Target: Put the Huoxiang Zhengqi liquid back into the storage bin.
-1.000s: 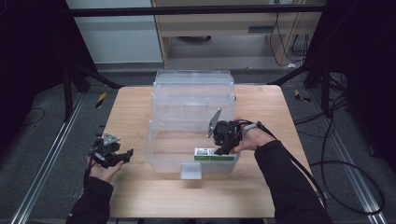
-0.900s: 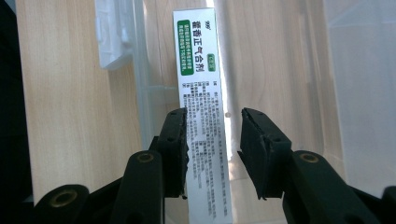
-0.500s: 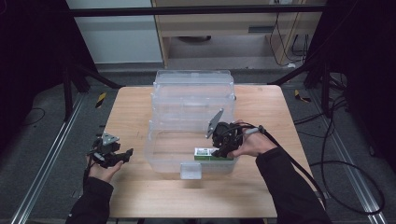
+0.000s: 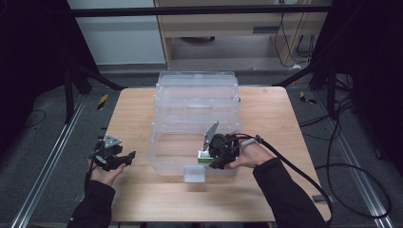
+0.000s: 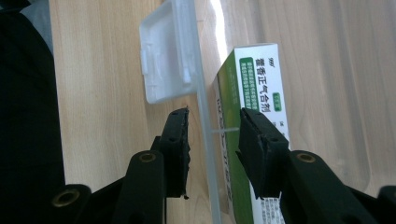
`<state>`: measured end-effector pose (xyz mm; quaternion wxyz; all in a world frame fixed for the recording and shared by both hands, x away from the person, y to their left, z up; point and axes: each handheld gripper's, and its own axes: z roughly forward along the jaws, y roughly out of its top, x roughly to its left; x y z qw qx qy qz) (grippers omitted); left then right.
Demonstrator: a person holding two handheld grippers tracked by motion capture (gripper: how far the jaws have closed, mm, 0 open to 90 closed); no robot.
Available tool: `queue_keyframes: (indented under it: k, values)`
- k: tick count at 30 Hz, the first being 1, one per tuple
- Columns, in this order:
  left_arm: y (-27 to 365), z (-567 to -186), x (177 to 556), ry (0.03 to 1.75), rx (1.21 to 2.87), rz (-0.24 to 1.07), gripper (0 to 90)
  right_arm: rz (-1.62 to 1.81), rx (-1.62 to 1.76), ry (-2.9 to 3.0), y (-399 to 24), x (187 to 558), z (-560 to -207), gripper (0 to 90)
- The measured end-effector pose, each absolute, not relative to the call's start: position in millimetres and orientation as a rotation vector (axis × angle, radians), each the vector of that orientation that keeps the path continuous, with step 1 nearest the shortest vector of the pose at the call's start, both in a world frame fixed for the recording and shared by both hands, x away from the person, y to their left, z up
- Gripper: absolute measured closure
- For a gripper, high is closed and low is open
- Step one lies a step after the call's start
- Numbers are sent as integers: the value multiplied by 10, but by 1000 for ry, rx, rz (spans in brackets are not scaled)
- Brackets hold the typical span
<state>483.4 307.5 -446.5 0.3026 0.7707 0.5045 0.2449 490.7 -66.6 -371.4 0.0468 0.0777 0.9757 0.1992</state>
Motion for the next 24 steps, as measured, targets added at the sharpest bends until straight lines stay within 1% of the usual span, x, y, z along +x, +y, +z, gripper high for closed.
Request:
queue_keyframes:
  k: [10,24]
  values:
    - [3076,-4464,4834,1338,2040,650,414,617,221,2974,-588,4911,-3763,669]
    - [3075,-4443,4823,1329,2038,654,416,576,194,3013,-491,4910,-3857,689]
